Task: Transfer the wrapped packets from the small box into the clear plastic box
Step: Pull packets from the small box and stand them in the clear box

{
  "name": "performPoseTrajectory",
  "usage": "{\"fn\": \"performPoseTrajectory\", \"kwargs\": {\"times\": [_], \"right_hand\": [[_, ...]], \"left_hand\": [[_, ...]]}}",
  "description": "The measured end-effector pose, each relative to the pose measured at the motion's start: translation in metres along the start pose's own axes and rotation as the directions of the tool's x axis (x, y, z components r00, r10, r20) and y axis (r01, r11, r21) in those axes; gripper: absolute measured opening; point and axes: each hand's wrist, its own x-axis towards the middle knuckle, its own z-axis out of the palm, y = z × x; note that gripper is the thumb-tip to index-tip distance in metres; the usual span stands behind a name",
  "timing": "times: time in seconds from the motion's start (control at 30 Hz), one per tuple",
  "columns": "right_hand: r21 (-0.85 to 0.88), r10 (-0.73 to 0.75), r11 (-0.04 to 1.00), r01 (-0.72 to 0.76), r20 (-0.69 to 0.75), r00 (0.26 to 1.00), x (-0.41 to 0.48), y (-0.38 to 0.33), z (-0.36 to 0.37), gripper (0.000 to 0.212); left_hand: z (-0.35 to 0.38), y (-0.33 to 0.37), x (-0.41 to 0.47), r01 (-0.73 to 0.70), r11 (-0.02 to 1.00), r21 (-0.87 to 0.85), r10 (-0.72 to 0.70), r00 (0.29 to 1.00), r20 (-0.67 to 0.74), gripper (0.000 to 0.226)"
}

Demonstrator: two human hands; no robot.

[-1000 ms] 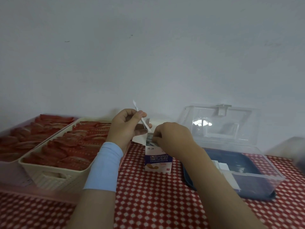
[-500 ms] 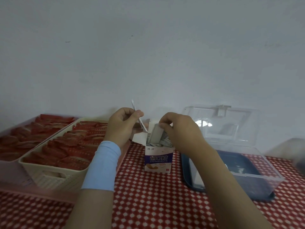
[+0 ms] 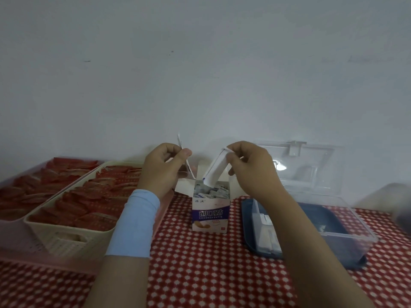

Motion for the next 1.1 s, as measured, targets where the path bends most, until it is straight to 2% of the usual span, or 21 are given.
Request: {"fn": "performPoseTrajectory", "kwargs": {"times": [0.07,0.13,0.23,0.33,0.43,0.6,0.73,0.83,0.97,1.03,1.1], "right_hand": [[0.088,-0.003,0.996,0.005,-0.023,1.0,0.0,-0.004,-0.005,0.019],[0.162,-0.017,0.987,0.014,0.013,1.0,-0.001,-0.01,-0.007,0.019],[0.178,-0.06,0.983,0.046,0.074,0.995,-0.004,-0.017,-0.004,0.02],[0.223,-0.084,0.972,0.07,0.054,0.995,-0.008,-0.022,0.0,0.02],[0.253,-0.071,0.966,0.055,0.057,0.996,-0.01,-0.021,0.004,0.02],[0.097,-0.107,0.99,0.103,0.033,0.994,-0.008,-0.013,0.009,0.014],[0.035,-0.124,0.992,0.123,0.039,0.991,-0.007,-0.014,0.003,0.027],[0.086,-0.16,0.985,0.149,0.142,0.977,-0.013,-0.024,-0.009,0.02],[-0.053,-0.144,0.982,0.18,0.403,0.904,-0.022,-0.034,-0.018,0.052],[-0.091,-0.153,0.974,0.208,0.413,0.898,-0.024,-0.036,-0.015,0.056],[-0.046,-0.19,0.973,0.226,0.39,0.901,-0.025,-0.035,-0.012,0.052]], "left_hand": [[0.0,0.004,-0.002,0.028,0.998,-0.06,-0.025,0.999,0.039,0.014],[0.001,0.007,-0.005,0.107,0.982,-0.157,-0.08,0.983,0.167,0.017],[0.005,0.007,-0.01,0.284,0.924,-0.254,-0.15,0.884,0.443,0.03],[0.012,0.005,-0.015,0.374,0.878,-0.3,-0.15,0.809,0.568,0.033],[0.019,0.004,-0.017,0.408,0.846,-0.342,-0.141,0.791,0.595,0.038],[0.027,0.003,-0.019,0.392,0.838,-0.38,-0.115,0.807,0.579,0.039],[0.027,0.0,-0.016,0.376,0.837,-0.398,-0.114,0.831,0.545,0.034],[0.022,-0.002,-0.013,0.364,0.844,-0.394,-0.109,0.836,0.539,0.029],[0.017,-0.003,-0.013,0.441,0.802,-0.404,-0.183,0.824,0.536,0.032],[0.018,-0.002,-0.015,0.468,0.786,-0.405,-0.199,0.81,0.552,0.038],[0.018,-0.001,-0.016,0.461,0.796,-0.392,-0.191,0.807,0.559,0.044]]}}
